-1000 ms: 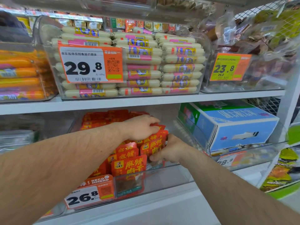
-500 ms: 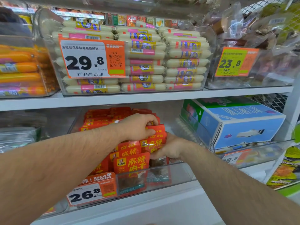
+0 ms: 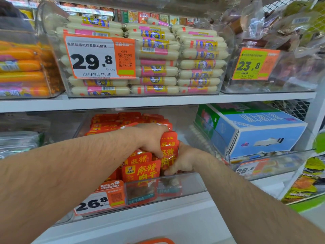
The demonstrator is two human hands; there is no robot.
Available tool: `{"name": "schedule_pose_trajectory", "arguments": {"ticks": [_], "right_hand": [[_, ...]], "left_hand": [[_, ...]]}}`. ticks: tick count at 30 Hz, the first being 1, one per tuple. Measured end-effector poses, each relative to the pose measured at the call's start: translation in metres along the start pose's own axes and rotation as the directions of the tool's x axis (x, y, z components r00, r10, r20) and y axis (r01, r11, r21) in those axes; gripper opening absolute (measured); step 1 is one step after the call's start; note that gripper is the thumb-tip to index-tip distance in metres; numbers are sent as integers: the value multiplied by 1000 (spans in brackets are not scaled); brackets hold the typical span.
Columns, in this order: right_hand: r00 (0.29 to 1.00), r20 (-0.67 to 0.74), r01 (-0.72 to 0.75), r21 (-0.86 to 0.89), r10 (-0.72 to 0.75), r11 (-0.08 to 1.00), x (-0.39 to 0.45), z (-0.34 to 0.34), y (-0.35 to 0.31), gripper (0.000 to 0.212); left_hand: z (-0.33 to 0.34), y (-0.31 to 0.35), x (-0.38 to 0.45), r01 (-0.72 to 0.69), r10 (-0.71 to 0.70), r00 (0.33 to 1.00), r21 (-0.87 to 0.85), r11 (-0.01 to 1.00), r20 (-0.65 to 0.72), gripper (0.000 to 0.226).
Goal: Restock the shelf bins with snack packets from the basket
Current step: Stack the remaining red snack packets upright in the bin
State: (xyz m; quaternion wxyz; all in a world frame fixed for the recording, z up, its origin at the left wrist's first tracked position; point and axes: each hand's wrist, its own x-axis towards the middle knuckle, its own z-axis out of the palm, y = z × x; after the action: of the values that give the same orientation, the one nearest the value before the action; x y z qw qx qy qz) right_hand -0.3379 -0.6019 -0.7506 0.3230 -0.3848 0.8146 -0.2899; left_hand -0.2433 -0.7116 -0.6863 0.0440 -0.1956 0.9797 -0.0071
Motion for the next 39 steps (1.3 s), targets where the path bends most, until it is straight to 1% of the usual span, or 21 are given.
{"name": "schedule_pose_trajectory", "arguments": {"ticks": [3,5,7,11,14,17,19,20,21,23,24,26,28,31,33,34,35,36,37,38,39], "right_hand": [[1000,8,-14,-13,14,1000,-7,-2,-6,97],[1000,28,-5,-32,6,999,-14,-6,-7,70],[999,43,15,-26,-13,1000,-21,-9,-9,58],[1000,-2,-6,-63,6,998,-22,-7,-11,60],[999,-17,-43,-111,41,993,-18,-6,-11,47],[996,3,-82,-160,84,984,-27,-9,-18,46],[995,-14,-102,-181,101,978,-38,-13,-24,36],[994,-31,-111,-171,107,979,-45,-15,-27,31],[992,-64,-115,-155,106,981,-52,-16,-31,33],[976,-209,-103,-166,67,981,-64,-14,-36,38],[951,-310,-83,-183,22,980,-69,-11,-38,40],[855,-513,-23,-174,-71,984,-77,0,-42,47],[743,-646,72,-184,-176,980,-91,16,-48,30],[609,-719,237,-239,-335,942,-116,46,-54,10],[533,-705,397,-279,-468,874,-134,71,-53,4],[522,-657,456,-324,-545,829,-140,87,-48,3],[543,-575,491,-373,-612,787,-145,103,-42,3],[585,-469,520,-409,-662,750,-146,121,-34,3],[647,-353,529,-430,-676,731,-144,137,-24,4],[724,-236,517,-435,-648,737,-140,152,-13,3],[809,-117,477,-440,-576,760,-135,167,-3,4]], "left_hand": [[0,-1,-1,26,-24,1000,73,997,-18,98],[2,-3,-1,54,-52,998,141,989,-18,101],[3,-4,-2,75,-76,997,157,985,1,107],[2,-1,-2,119,-126,991,161,980,34,110],[-1,1,-4,138,-143,989,135,981,24,102],[-4,3,-10,113,-114,994,105,988,-2,96],[-7,4,-16,90,-87,995,89,992,-42,92],[-9,5,-20,81,-76,995,71,994,-69,89],[-11,6,-25,70,-65,993,47,996,-101,85],[-16,8,-36,38,-36,984,6,999,-175,76],[-19,9,-43,15,-15,977,-5,1000,-213,70],[-22,11,-60,-36,31,957,-11,999,-287,59],[-22,16,-83,-86,72,932,-23,996,-356,49],[-12,19,-134,-142,77,909,-130,981,-410,39],[5,15,-174,-149,36,917,-256,955,-398,33],[18,12,-193,-139,15,927,-306,942,-375,33],[34,8,-210,-123,2,943,-341,932,-334,34],[52,4,-226,-93,-7,964,-366,926,-265,35],[70,0,-238,-52,-14,985,-376,925,-170,35],[88,-3,-247,-9,-17,998,-362,932,-68,36],[105,-6,-255,29,-23,999,-339,940,24,39]]}}
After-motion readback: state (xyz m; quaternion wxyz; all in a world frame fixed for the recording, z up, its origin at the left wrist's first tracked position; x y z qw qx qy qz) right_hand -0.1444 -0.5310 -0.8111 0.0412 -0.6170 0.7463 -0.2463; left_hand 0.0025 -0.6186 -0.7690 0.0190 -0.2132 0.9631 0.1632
